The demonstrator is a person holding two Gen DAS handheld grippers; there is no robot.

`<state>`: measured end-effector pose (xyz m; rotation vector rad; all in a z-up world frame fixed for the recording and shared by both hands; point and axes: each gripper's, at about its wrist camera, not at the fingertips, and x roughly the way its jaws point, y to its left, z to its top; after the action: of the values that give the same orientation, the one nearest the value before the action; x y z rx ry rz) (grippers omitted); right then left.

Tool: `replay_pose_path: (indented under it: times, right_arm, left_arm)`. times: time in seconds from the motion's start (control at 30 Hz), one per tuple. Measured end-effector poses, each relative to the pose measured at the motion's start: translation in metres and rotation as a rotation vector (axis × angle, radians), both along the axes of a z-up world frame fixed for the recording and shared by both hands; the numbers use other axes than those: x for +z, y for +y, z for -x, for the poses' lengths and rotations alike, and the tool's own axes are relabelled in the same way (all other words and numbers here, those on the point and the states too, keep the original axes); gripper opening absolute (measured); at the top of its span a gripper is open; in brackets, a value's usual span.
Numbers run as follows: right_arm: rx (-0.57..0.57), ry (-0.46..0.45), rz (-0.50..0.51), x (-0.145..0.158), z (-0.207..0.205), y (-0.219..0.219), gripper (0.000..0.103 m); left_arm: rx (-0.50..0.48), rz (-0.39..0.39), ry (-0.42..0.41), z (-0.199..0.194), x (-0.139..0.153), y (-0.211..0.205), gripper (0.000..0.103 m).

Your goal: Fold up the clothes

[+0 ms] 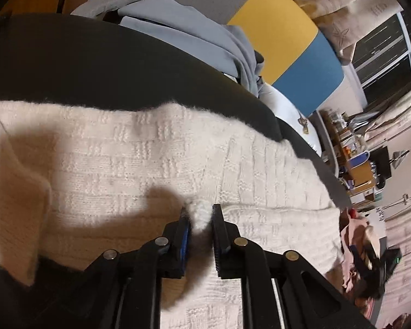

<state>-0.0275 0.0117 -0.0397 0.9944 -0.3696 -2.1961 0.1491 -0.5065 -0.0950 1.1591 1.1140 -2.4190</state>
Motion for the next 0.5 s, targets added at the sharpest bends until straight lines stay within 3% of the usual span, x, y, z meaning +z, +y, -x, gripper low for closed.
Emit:
replay_pose_path:
  times: [0.1, 0.2, 0.27, 0.3, 0.33, 0.43, 0.5]
  right_arm:
    - [0.014, 0.059, -0.119, 0.007, 0.022, -0.029, 0.103]
    - [0.066, 0.026, -0.266, 0.0, 0.05, -0.065, 0.103]
    - [0.111, 0.034, -0.361, -0.008, 0.058, -0.084, 0.098]
    - [0.13, 0.053, -0.423, -0.012, 0.058, -0.093, 0.072]
    - [0.144, 0.072, -0.464, -0.014, 0.056, -0.098, 0.029]
    - [0.177, 0.128, -0.557, -0.018, 0.046, -0.106, 0.019]
    - [0.154, 0.165, -0.558, -0.01, 0.043, -0.099, 0.016]
  left_arm:
    - [-0.016, 0.016, 0.045, -0.003, 0.011, 0.002, 0.015]
    - [-0.031, 0.032, 0.09, -0.005, 0.022, 0.004, 0.012]
    - [-0.042, 0.043, 0.12, -0.007, 0.029, 0.005, 0.01]
    - [-0.047, 0.048, 0.135, -0.008, 0.032, 0.006, 0.01]
    - [-0.052, 0.054, 0.15, -0.009, 0.036, 0.006, 0.01]
    - [-0.061, 0.073, 0.208, -0.012, 0.05, 0.007, 0.009]
    - [-0.045, 0.093, 0.271, -0.013, 0.067, 0.005, 0.009]
